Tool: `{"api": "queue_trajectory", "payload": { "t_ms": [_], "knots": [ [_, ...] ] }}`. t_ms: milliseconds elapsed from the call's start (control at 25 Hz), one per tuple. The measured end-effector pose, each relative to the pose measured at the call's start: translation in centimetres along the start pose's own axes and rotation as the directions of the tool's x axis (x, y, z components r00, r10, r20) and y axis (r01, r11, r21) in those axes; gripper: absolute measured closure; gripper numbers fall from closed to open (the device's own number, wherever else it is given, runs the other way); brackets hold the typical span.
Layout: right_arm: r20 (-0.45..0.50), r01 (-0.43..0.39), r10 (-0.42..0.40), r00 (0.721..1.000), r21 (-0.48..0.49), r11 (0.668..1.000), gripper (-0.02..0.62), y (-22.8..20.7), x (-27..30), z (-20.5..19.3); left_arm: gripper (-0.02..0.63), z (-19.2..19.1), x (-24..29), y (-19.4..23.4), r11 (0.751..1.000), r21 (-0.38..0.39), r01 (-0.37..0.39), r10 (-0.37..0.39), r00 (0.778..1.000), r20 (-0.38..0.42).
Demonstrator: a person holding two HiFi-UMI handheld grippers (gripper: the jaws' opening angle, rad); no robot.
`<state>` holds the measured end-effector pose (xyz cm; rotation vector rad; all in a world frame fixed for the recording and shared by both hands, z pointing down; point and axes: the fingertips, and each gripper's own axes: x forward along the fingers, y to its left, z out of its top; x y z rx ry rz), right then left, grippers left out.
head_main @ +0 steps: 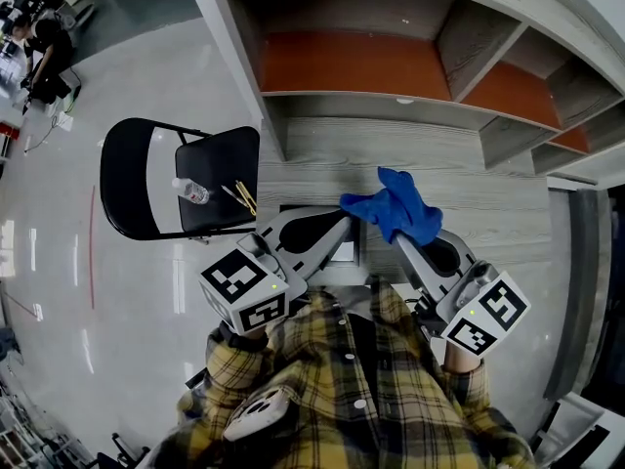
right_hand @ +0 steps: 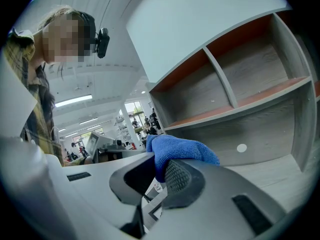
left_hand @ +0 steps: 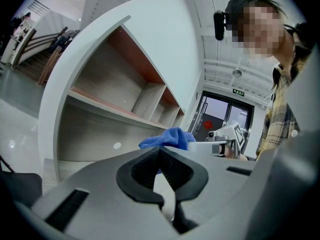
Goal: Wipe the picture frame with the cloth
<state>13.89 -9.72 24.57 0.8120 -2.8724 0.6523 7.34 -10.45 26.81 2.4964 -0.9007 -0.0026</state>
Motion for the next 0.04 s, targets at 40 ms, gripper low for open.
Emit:
{"api": "queue_trajectory", "payload": {
  "t_ms": [40],
  "knots": [
    [0.000, 0.000, 0.000, 1.000, 0.000, 1.000, 0.554, -0.16, 0.18, 0.08, 0.600, 0.10, 0.10, 0.25, 1.000, -0.001, 0.000, 0.000, 1.000, 0.001]
  ]
}}
